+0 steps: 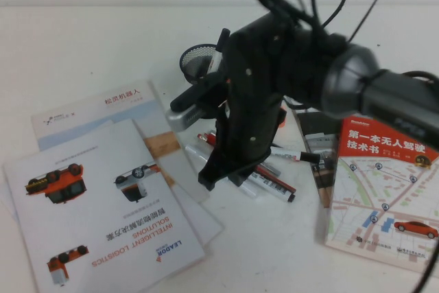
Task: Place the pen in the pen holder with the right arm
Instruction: Pick up the pen on the table
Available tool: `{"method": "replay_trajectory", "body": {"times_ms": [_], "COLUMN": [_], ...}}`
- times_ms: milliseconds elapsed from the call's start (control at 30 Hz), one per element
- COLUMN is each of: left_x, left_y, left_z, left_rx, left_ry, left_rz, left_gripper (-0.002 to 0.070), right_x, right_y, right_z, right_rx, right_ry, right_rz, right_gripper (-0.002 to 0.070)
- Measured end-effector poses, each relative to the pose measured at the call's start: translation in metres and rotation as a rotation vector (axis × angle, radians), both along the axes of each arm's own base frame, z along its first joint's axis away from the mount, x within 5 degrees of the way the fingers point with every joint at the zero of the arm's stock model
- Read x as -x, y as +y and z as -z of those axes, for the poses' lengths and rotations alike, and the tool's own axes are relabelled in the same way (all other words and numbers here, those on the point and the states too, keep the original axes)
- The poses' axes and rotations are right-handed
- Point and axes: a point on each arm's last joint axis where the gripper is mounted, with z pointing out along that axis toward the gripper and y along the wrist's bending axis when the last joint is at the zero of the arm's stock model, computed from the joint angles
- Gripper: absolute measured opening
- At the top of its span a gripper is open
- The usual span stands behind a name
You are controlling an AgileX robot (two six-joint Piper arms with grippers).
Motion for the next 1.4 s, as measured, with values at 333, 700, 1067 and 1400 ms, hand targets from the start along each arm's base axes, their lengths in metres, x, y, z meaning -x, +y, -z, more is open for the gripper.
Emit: {"method": "replay_trajectory", "body": {"times_ms": [333,700,1067,1400], "left_x": [0.000,0.000,0.000,0.000], "left_y": [0.000,0.000,0.000,0.000], "left_z": [0.000,0.000,0.000,0.000], "left_rx": [0.000,0.000,0.000,0.000], "left_ry": [0.000,0.000,0.000,0.000], "left_rz": [0.000,0.000,0.000,0.000], "left_gripper": [-0.0002,-0.0003,-0.0003,-0.0003], "right_x": [-0.019,-0.032,-0.041,-0.043], "right_y": [0.017,0.025,0.015,0.018], "right_z": [0.040,0.045,0.045,0.064], "right_rx": [0.045,0.045,0.056,0.074], "right_ry": [0.035,0.004,-0.007,0.032], "right_rz": [-0.004,-0.007,0.014,0.015], "right_gripper": [0.0349,0.0368,0.0368,0.0368]}}
